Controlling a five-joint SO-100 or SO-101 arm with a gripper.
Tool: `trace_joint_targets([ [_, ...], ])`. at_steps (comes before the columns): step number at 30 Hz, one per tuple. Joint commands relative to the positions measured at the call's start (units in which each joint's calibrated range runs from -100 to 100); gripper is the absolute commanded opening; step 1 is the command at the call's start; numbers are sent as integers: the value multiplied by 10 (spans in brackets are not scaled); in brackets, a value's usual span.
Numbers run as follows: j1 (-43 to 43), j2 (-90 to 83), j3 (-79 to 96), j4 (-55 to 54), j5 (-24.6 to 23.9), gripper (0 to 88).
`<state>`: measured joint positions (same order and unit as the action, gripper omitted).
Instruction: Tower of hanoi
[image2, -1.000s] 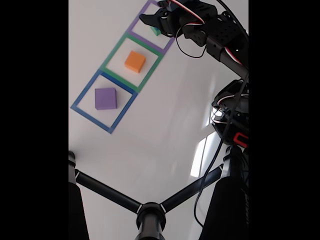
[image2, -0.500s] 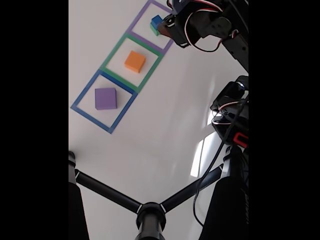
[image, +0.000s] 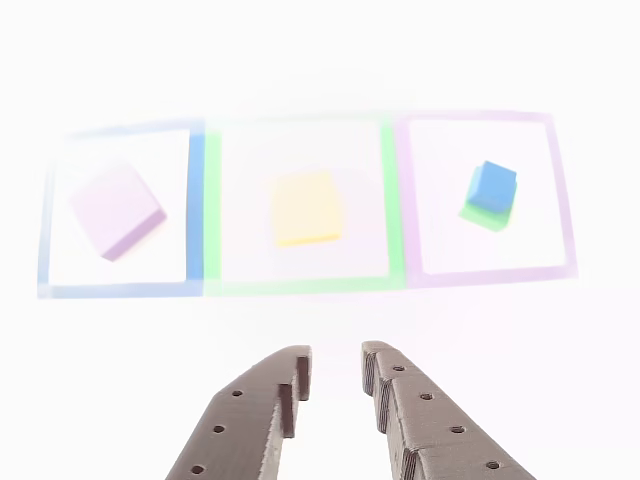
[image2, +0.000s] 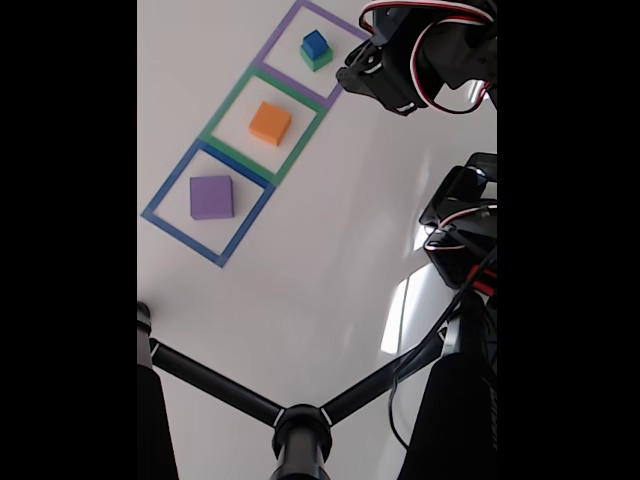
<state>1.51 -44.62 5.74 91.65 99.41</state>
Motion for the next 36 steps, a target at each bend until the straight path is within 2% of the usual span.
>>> trace_joint_targets([
  [1,-4,-13,47,-49,6,128],
  [8,11,-44,273,-278,6,247],
  [13,12,-51,465,-523,6,359],
  [17,12,-39,611,-736,6,398],
  [24,4,23,729,-938,6,430],
  [36,46,237,742,-1173,6,430],
])
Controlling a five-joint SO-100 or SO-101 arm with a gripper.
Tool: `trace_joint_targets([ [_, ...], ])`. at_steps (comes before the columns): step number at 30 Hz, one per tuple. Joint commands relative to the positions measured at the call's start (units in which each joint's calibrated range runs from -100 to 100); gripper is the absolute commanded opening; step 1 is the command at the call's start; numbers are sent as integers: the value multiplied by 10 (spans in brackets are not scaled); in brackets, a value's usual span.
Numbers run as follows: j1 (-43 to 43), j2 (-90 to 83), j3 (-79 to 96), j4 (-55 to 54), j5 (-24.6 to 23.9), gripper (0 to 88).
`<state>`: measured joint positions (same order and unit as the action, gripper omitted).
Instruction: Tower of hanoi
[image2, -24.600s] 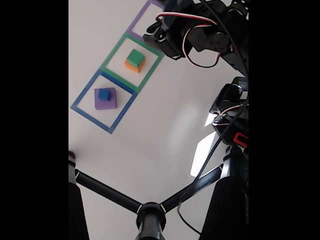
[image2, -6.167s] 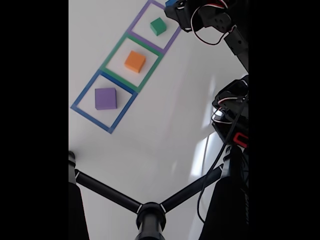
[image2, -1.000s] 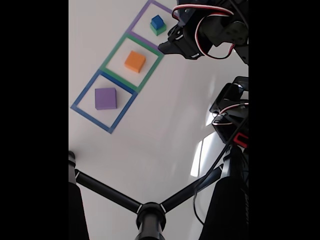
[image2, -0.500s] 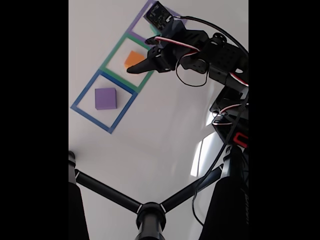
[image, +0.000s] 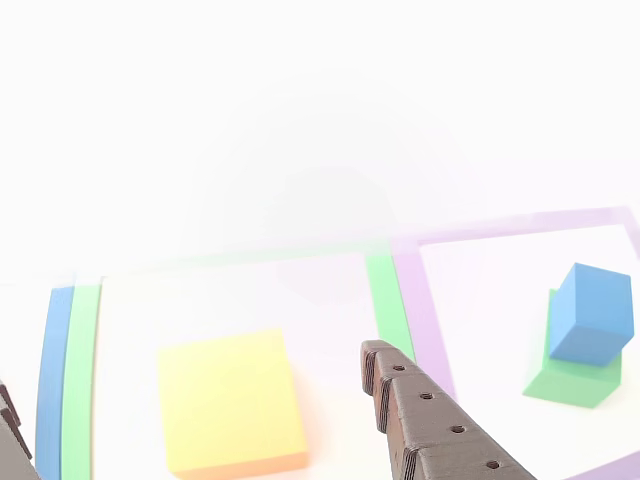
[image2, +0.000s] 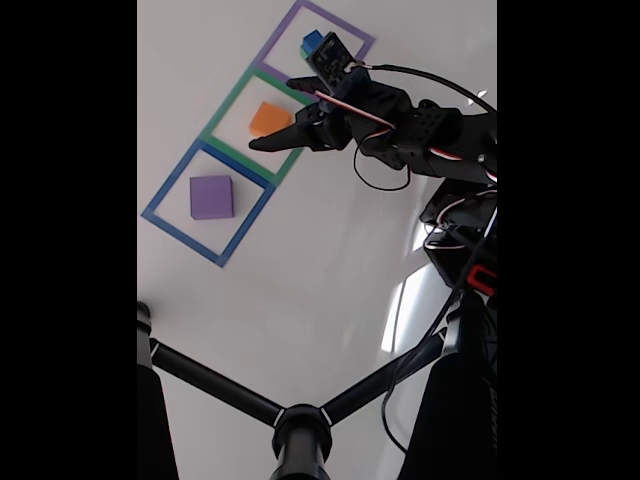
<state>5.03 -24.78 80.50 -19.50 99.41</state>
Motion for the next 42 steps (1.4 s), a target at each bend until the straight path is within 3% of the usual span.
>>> trace_joint_targets([
  [1,11,52,-6,-75,6,430],
  [18,-13,286,-31,-305,6,420],
  [33,-13,390,-69,-368,6,378],
  [42,-25,406,-80,-372,6,292],
])
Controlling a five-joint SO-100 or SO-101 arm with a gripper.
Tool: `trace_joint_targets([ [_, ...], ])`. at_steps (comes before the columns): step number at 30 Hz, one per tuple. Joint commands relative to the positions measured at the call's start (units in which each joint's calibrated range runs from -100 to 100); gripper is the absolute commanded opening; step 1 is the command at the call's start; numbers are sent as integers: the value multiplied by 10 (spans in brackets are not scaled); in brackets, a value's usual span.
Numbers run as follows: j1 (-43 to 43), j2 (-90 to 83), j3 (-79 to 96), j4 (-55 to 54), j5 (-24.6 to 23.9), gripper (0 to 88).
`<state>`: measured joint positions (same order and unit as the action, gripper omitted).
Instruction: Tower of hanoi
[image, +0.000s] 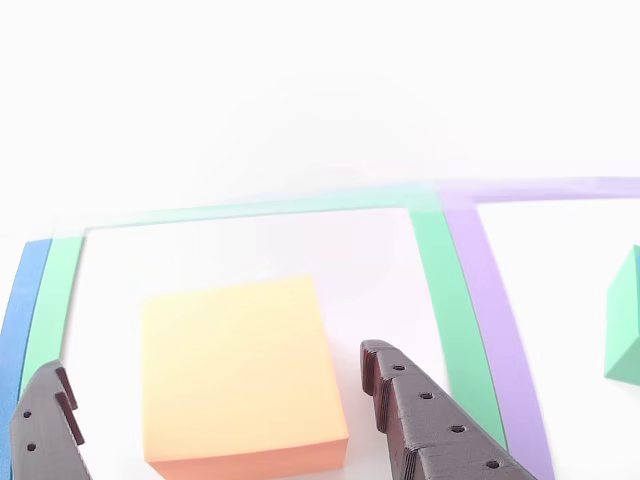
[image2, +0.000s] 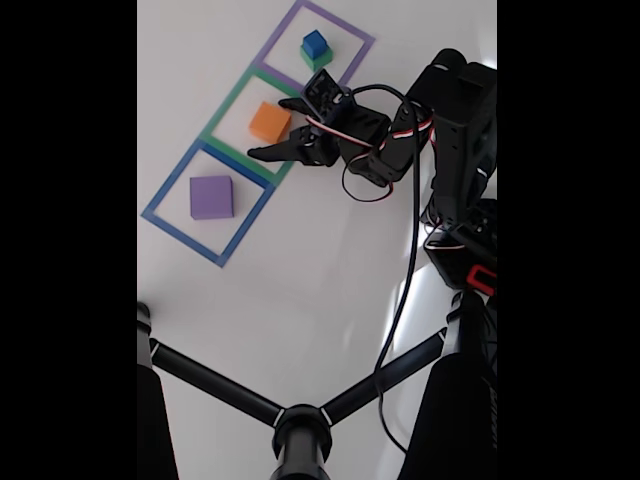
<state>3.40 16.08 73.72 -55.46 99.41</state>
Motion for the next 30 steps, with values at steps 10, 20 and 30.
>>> trace_joint_targets([
  [10,-17,-1,-6,-13,6,165],
  [20,-21,-6,-4,-11,6,99],
  [30,-34,-188,19,151,6,110],
])
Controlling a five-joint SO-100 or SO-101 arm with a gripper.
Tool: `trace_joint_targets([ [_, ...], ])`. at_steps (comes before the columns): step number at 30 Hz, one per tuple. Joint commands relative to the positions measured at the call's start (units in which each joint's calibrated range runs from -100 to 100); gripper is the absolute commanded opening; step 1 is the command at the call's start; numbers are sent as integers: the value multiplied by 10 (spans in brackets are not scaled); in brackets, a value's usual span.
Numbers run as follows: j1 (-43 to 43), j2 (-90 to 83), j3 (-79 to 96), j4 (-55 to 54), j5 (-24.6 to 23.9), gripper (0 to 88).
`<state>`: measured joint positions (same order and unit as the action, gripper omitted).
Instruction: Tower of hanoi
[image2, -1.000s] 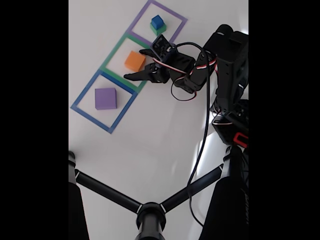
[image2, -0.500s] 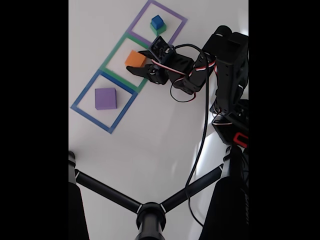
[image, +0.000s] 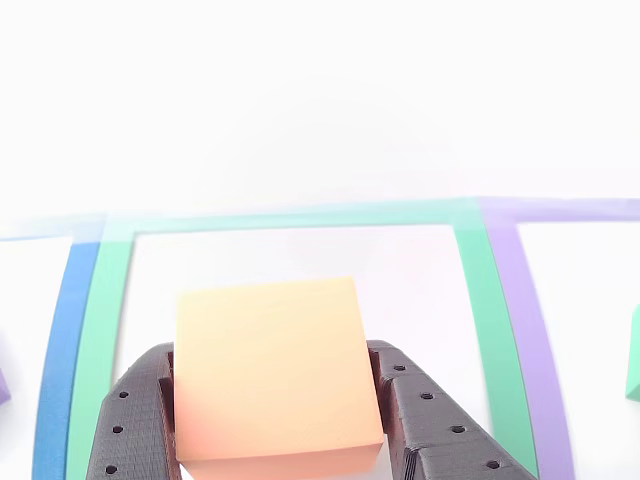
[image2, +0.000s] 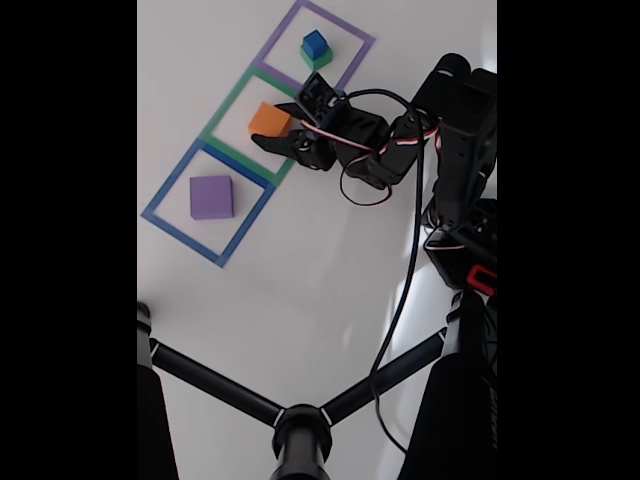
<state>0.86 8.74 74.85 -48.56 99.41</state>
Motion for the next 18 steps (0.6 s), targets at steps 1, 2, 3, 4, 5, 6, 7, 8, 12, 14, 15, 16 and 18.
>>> trace_joint_targets([
  [1,-10,-151,11,119,6,110],
  [2,-11,-185,12,156,6,110],
  [3,-12,-222,12,197,6,110],
  [4,-13,-256,12,235,6,110],
  [5,-13,-297,10,282,6,109],
  [6,-13,-332,8,324,6,109],
  [7,-13,-369,3,371,6,108],
  [8,-12,-400,-3,414,6,107],
  [12,-13,-508,-65,609,6,103],
  [14,-19,-541,-129,723,6,101],
  [15,-23,-553,-173,787,6,101],
  [16,-27,-559,-213,839,6,101],
  [18,-36,-563,-313,954,6,101],
])
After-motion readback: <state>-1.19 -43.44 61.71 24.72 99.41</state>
